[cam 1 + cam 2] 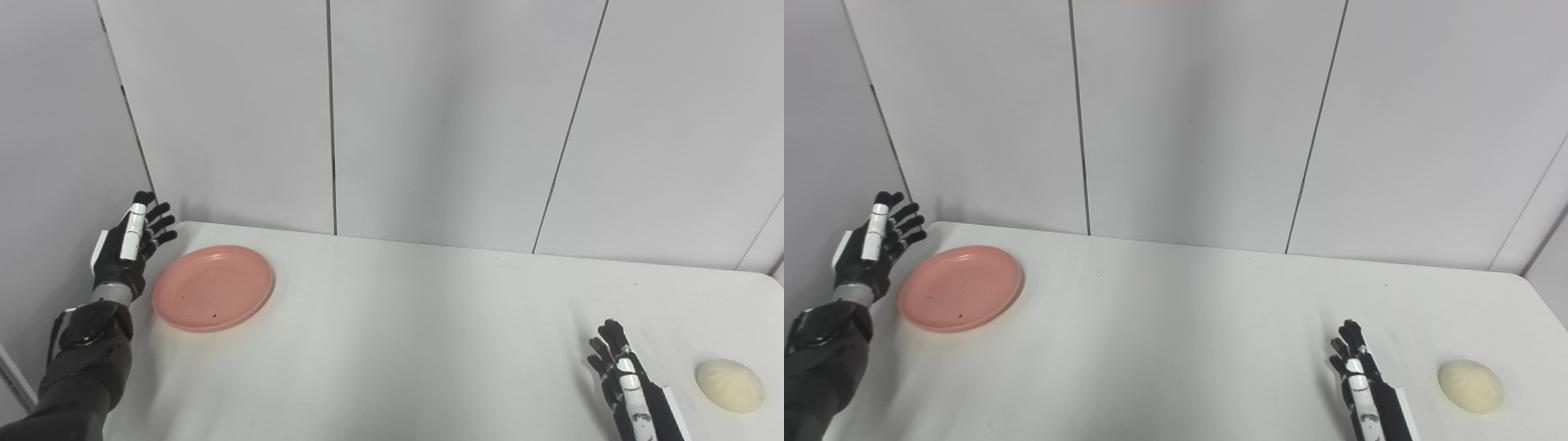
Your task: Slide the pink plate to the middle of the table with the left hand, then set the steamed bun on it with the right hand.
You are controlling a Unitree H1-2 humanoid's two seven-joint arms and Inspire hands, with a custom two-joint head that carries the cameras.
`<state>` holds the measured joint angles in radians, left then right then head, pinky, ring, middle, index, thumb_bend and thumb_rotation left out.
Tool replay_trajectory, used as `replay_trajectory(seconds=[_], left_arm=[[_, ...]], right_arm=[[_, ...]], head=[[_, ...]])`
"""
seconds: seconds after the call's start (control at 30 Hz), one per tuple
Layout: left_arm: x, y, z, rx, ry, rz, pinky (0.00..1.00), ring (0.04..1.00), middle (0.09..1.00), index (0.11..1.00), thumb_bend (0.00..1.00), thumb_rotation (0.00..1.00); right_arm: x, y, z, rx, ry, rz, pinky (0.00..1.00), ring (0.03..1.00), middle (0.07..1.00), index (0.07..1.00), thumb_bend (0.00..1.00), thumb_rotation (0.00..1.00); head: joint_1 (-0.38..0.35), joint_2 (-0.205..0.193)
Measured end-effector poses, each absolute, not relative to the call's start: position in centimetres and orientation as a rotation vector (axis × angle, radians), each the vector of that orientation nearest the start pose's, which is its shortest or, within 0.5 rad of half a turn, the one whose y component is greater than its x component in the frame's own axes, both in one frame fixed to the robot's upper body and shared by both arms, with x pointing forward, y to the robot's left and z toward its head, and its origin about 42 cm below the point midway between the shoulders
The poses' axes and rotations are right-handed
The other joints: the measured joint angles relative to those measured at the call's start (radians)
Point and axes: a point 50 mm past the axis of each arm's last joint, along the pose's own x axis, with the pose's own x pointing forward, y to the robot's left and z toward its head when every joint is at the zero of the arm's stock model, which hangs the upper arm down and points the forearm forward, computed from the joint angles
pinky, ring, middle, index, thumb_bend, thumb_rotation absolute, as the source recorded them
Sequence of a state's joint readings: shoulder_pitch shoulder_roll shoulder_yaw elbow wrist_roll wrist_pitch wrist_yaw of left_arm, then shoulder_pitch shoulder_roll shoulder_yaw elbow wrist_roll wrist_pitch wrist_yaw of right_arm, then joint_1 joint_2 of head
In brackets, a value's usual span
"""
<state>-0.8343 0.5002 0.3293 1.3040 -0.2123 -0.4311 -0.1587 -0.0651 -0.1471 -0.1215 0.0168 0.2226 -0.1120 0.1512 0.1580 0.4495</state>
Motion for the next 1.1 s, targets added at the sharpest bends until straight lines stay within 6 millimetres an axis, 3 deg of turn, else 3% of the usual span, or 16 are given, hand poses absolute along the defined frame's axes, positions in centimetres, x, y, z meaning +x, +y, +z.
replay_trajectory(seconds=[0.2,0.4,0.63,1.1], left_arm=[[47.6,46.3,18.1,-0.003,-0.083,0.338,0.81,0.853,0.863,0.899,0.82,0.86],[47.5,46.2,17.5,0.016,-0.057,0.336,0.81,0.855,0.87,0.901,0.87,0.86],[47.2,46.0,16.9,0.043,-0.036,0.339,0.82,0.855,0.868,0.906,0.82,0.86],[47.1,43.5,15.1,0.108,-0.019,0.286,0.76,0.848,0.866,0.901,0.81,0.87]], right_arm=[[30.3,-28.3,12.5,0.062,-0.184,0.032,0.96,0.951,0.964,0.953,0.65,0.86],[30.2,-28.2,12.6,0.055,-0.183,0.034,0.96,0.951,0.962,0.951,0.66,0.85],[30.2,-28.2,12.6,0.048,-0.183,0.036,0.96,0.953,0.962,0.953,0.64,0.86],[29.9,-28.3,12.6,0.041,-0.184,0.037,0.96,0.954,0.964,0.957,0.66,0.85]], head=[[-0.003,0.003],[-0.009,0.008],[-0.012,0.011],[-0.025,0.028]])
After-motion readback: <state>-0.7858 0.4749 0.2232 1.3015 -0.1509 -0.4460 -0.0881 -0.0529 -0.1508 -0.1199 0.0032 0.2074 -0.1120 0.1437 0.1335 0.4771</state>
